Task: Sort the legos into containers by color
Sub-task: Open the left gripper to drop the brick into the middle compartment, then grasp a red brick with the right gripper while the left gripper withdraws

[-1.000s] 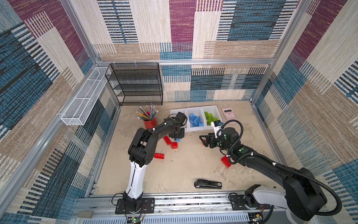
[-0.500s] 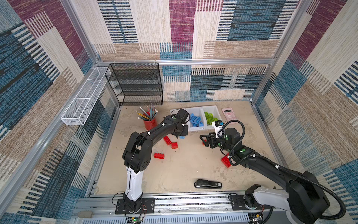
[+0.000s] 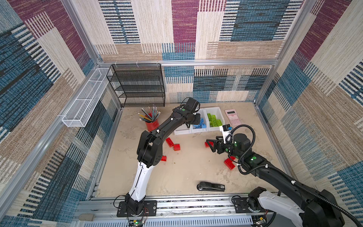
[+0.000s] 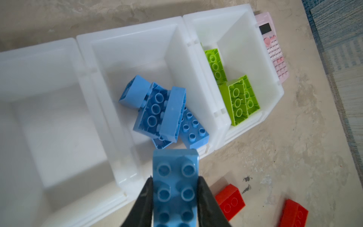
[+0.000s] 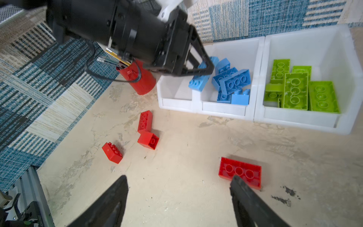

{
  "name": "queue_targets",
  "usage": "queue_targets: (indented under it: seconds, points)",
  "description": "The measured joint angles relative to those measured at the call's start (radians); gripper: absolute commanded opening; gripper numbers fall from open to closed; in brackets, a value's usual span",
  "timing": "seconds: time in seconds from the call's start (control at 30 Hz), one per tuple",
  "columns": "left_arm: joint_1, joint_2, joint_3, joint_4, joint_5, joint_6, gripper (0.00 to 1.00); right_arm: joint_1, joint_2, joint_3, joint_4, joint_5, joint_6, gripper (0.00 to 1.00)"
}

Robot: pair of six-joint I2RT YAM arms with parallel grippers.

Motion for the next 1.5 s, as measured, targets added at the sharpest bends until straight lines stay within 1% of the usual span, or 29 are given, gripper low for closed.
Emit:
queue_targets:
  seconds: [0.17,0.3,0.37,0.43,0.53,0.6,0.67,0.8,0.93,1.0,1.03,1.27,1.5]
  points:
    - [0.0,0.142,0.219,-0.03,0.029,0.004,0.23,0.0,-0.027,-0.018,-0.046,0.015,0.0,0.83]
    - [0.006,0.22,0.319,-0.047,0.04,0.003,0.26,0.0,-0.033,-0.021,-0.069,0.018,0.0,0.84]
    - [0.013,0.243,0.335,-0.049,0.044,0.003,0.29,0.0,-0.034,-0.022,-0.079,0.024,0.0,0.84]
    - [0.015,0.256,0.338,-0.05,0.048,0.003,0.35,0.001,-0.039,-0.022,-0.085,0.025,0.0,0.85]
    - [0.019,0.262,0.338,-0.06,0.048,0.003,0.5,0.001,-0.043,-0.022,-0.098,0.034,0.001,0.87]
    - [0.018,0.261,0.338,-0.062,0.047,0.002,0.57,0.001,-0.043,-0.02,-0.107,0.045,0.001,0.9]
    - [0.018,0.257,0.338,-0.065,0.047,0.003,0.62,0.001,-0.037,-0.012,-0.121,0.051,0.001,0.91]
    - [0.018,0.211,0.319,-0.076,0.036,0.003,0.64,0.001,-0.014,0.003,-0.139,0.078,0.001,0.93]
    - [0.019,0.095,0.207,-0.066,0.023,0.005,0.64,0.001,0.032,0.026,-0.164,0.105,0.0,0.97]
    - [0.019,0.015,0.117,-0.054,0.011,0.003,0.64,0.001,0.074,0.043,-0.174,0.127,0.0,1.0]
    - [0.019,-0.024,0.069,-0.047,0.011,0.003,0.64,0.001,0.094,0.052,-0.177,0.135,-0.004,1.0]
    - [0.006,-0.413,-0.398,0.082,0.008,-0.022,0.64,0.001,0.253,0.111,-0.173,0.203,-0.02,1.0]
    - [-0.014,-0.762,-0.767,0.165,-0.017,-0.051,0.64,0.001,0.453,0.181,-0.149,0.259,-0.026,1.0]
